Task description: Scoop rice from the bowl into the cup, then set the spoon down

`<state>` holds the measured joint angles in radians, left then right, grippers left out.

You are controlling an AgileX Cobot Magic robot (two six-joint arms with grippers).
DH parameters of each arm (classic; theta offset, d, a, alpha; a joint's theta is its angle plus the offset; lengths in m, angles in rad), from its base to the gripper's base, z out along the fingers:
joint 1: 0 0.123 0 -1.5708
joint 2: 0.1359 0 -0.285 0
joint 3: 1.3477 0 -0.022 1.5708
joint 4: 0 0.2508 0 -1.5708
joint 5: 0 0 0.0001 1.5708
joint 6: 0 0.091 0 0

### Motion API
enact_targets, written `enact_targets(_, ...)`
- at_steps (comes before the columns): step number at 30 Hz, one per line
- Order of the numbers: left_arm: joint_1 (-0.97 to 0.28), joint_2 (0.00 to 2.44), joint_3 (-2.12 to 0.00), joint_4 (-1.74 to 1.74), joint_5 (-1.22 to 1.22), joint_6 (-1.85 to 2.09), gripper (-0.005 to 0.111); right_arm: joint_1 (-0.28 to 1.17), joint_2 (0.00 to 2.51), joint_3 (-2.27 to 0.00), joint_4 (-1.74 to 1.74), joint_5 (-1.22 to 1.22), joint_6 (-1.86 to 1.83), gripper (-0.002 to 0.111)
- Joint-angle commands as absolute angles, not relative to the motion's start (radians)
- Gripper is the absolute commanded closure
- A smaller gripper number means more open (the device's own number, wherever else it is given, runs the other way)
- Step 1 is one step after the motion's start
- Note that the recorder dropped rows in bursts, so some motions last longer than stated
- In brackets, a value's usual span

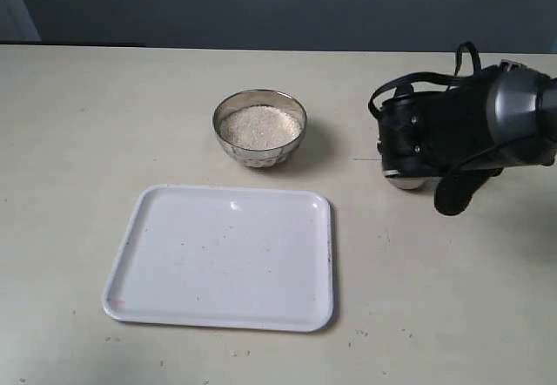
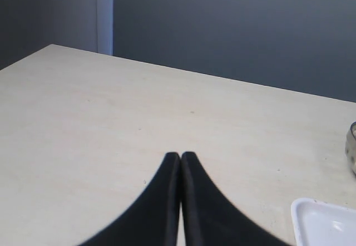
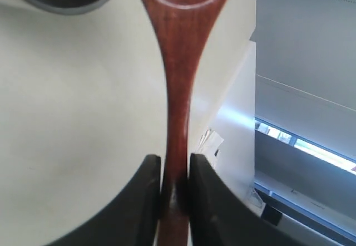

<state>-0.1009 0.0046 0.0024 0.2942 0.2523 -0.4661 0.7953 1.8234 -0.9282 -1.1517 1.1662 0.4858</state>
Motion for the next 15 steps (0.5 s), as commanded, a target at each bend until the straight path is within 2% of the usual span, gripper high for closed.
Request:
enact_targets(1, -0.108, 0.0, 0.0, 0.3, 0.241, -0.469, 0.106, 0.798, 1.772, -0.922, -1.117, 1.14, 0.477, 0.109)
enact_targets(15, -0.108, 0.0, 0.0, 0.3, 0.241, -0.469, 0.106, 0.785, 1.76, -0.922, -0.889, 1.066, 0.332, 0.109)
